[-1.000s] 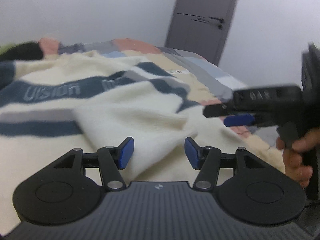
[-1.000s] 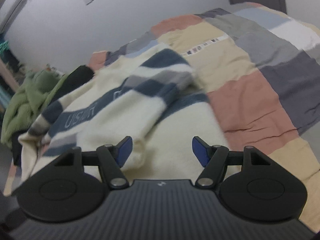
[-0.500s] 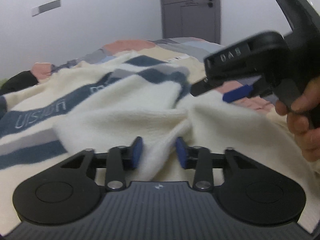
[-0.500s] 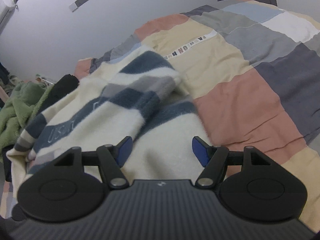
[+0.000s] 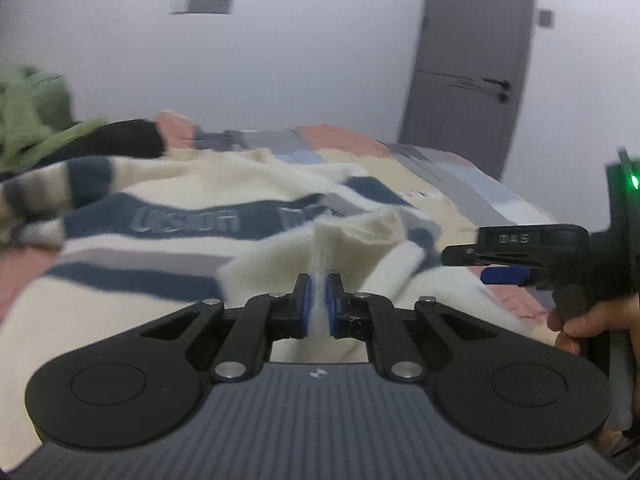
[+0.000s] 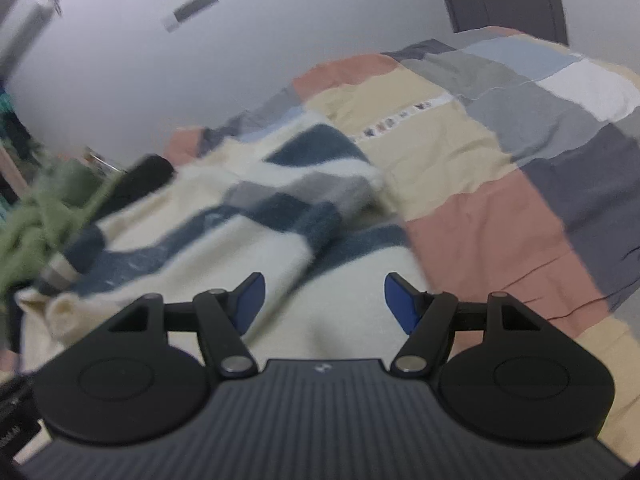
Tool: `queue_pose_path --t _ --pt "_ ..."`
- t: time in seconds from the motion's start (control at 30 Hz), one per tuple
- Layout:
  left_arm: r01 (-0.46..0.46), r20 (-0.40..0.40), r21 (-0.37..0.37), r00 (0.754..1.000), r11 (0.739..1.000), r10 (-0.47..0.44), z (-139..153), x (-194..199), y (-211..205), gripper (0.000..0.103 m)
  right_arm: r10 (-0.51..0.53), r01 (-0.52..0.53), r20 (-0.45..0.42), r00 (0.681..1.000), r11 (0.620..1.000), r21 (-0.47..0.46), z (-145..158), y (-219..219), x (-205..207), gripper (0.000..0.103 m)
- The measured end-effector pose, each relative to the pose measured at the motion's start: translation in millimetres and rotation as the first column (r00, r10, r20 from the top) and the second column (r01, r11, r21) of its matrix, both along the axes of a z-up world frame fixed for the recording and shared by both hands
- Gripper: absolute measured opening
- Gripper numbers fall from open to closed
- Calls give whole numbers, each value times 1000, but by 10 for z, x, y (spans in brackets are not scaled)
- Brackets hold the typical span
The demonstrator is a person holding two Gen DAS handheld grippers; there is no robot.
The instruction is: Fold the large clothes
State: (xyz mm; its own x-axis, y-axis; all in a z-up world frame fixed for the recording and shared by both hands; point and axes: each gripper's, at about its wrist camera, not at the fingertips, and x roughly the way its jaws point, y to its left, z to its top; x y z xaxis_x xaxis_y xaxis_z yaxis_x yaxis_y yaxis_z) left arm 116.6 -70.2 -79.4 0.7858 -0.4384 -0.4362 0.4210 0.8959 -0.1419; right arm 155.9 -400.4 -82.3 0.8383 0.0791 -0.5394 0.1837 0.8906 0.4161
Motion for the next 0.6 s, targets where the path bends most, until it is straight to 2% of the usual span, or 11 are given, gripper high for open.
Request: queue_pose_path --t 0.27,0.37,0.47,0.53,0.6 --pt "-150 -124 -55 982 987 142 57 -131 497 11 43 -44 17 999 996 72 32 114 -103 68" --pt "-134 -157 -91 981 987 119 75 -156 647 11 62 -64 19 998 990 127 15 121 -156 69" --pt "-133 -168 -108 979 985 114 118 -152 785 12 78 -84 34 996 969 232 -24 71 -194 70" --pt "-148 -172 -115 977 982 127 167 -168 873 20 86 -96 48 995 955 281 -46 56 -186 70" --pt "-174 -160 -139 975 975 151 217 -199 971 52 84 -94 50 995 953 288 -55 66 -154 70"
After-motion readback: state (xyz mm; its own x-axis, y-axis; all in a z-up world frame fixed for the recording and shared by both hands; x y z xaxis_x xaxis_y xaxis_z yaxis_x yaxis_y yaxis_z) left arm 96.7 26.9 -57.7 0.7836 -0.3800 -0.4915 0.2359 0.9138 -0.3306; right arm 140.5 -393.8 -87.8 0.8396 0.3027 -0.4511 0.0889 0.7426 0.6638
